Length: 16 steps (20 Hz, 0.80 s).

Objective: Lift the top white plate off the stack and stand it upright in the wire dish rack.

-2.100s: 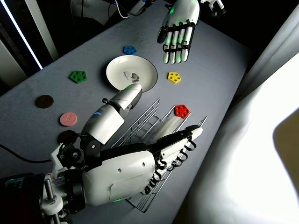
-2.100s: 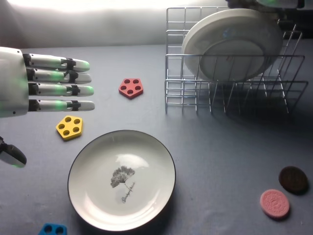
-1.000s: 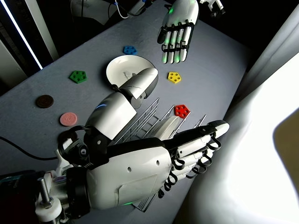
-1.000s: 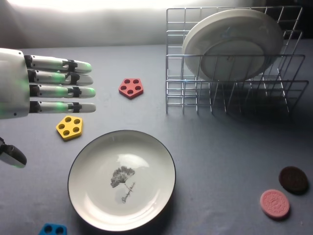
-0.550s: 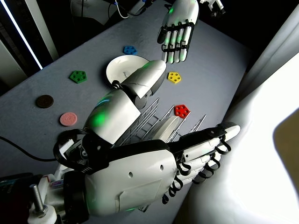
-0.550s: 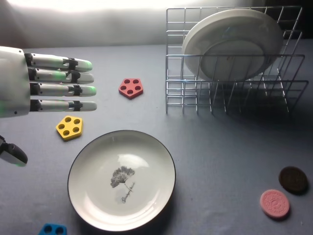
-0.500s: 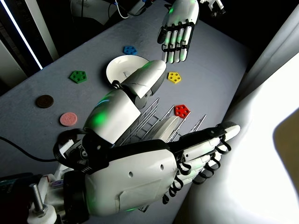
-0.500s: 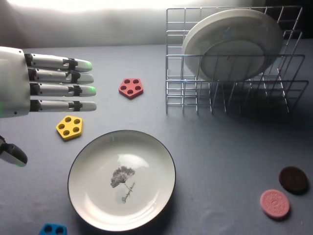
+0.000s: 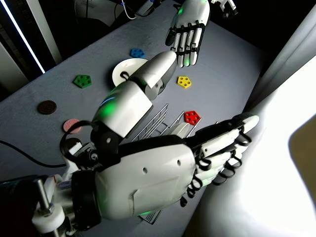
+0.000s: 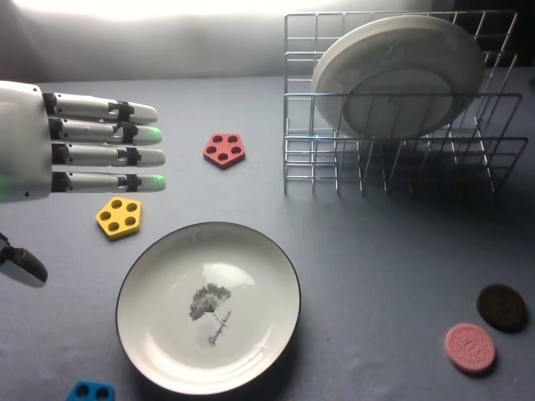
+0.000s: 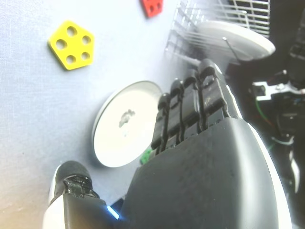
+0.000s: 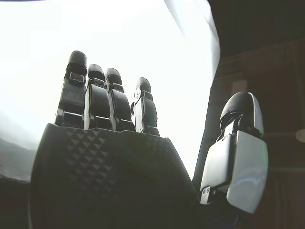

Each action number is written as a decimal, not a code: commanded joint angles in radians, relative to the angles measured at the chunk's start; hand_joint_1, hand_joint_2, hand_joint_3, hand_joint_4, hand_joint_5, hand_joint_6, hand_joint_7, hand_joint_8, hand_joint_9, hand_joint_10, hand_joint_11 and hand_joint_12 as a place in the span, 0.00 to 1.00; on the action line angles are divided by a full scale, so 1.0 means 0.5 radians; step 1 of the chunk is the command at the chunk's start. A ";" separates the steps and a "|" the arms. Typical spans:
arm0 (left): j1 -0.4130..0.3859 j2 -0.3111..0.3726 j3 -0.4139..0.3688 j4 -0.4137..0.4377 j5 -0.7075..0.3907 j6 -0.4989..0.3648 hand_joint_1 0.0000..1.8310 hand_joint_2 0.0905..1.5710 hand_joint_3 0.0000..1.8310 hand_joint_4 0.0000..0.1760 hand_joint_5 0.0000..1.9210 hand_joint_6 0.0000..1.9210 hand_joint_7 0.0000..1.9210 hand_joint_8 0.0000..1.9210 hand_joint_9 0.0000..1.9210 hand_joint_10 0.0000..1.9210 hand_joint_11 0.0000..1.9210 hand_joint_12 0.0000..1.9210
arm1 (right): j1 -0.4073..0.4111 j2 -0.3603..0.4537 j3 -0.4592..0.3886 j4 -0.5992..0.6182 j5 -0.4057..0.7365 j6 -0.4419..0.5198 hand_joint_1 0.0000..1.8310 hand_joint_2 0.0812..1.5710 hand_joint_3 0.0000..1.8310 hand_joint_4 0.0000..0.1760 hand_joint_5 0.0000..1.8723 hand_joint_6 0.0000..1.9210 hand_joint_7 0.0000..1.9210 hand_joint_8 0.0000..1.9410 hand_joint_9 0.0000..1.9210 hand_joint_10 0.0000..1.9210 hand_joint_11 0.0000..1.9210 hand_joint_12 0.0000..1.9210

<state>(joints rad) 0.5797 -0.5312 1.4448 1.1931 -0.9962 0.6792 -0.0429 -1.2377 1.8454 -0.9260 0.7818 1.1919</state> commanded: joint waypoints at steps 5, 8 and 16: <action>-0.047 0.022 -0.008 -0.139 -0.111 0.006 0.10 0.57 0.00 0.00 0.03 0.00 0.03 0.00 0.02 0.00 0.01 0.06 | 0.057 0.034 -0.037 0.087 0.146 -0.101 0.23 0.53 0.00 1.00 0.05 0.00 0.01 0.00 0.00 0.00 0.00 0.10; -0.049 0.026 -0.013 -0.134 -0.112 0.006 0.11 0.58 0.00 0.00 0.03 0.00 0.03 0.00 0.02 0.00 0.01 0.04 | 0.068 0.043 -0.049 0.051 0.197 -0.264 0.23 0.53 0.00 1.00 0.05 0.00 0.02 0.00 0.00 0.00 0.00 0.16; -0.049 0.028 -0.014 -0.133 -0.112 0.006 0.09 0.58 0.00 0.00 0.03 0.00 0.03 0.00 0.02 0.00 0.02 0.05 | 0.107 0.049 -0.053 -0.083 0.247 -0.625 0.18 0.58 0.01 0.67 0.00 0.00 0.00 0.00 0.00 0.00 0.00 0.08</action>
<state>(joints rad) 0.5797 -0.5297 1.4437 1.1942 -0.9962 0.6792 -0.0063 -1.2331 1.8183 -1.0546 0.8417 0.8677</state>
